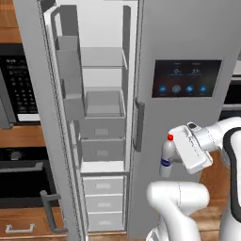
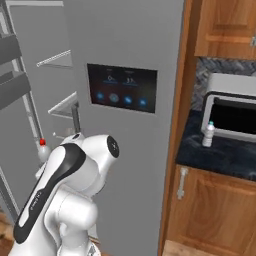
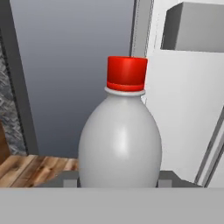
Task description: Take the bottled waters from the counter and place them in the freezer to freeze. Close the freezer door after placing the bottles.
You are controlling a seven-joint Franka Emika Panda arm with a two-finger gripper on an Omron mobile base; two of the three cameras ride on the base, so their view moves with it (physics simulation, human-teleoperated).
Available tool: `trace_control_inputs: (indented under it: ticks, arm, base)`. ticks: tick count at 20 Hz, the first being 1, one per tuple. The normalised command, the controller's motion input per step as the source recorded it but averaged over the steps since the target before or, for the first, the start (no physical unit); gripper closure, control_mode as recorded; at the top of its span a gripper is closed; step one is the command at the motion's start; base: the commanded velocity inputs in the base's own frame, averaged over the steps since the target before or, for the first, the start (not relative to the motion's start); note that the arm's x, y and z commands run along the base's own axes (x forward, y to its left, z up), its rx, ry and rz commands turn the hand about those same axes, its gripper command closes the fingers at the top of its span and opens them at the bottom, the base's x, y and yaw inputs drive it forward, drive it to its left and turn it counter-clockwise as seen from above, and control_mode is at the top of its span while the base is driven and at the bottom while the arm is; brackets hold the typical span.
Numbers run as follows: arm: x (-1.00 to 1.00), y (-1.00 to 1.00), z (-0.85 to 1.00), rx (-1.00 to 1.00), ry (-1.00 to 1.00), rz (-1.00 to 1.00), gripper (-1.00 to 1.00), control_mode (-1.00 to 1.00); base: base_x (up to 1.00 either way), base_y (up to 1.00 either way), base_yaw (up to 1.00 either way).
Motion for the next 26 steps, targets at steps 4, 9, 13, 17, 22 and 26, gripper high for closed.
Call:
trace_control_inputs:
  ticks: [4, 9, 13, 17, 22, 26]
  arm:
    - [0.0, 0.0, 0.0, 0.0, 0.0, 0.0, 1.0, 1.0]
    - [0.0, 0.0, 0.0, 0.0, 0.0, 0.0, 1.0, 1.0]
    - [0.0, 0.0, 0.0, 0.0, 0.0, 0.0, 1.0, 1.0]
    - [0.0, 0.0, 0.0, 0.0, 0.0, 0.0, 1.0, 1.0]
    - [0.0, 0.0, 0.0, 0.0, 0.0, 0.0, 1.0, 1.0]
    - [0.0, 0.0, 0.0, 0.0, 0.0, 0.0, 1.0, 1.0]
  base:
    - [0.16, 0.33, 0.26]
    - [0.13, 0.31, 0.1]
    - [0.19, 0.18, -0.01]
    - [0.45, 0.3, -0.01]
    - [0.51, 0.51, -0.01]
    - [0.32, 0.17, 0.0]
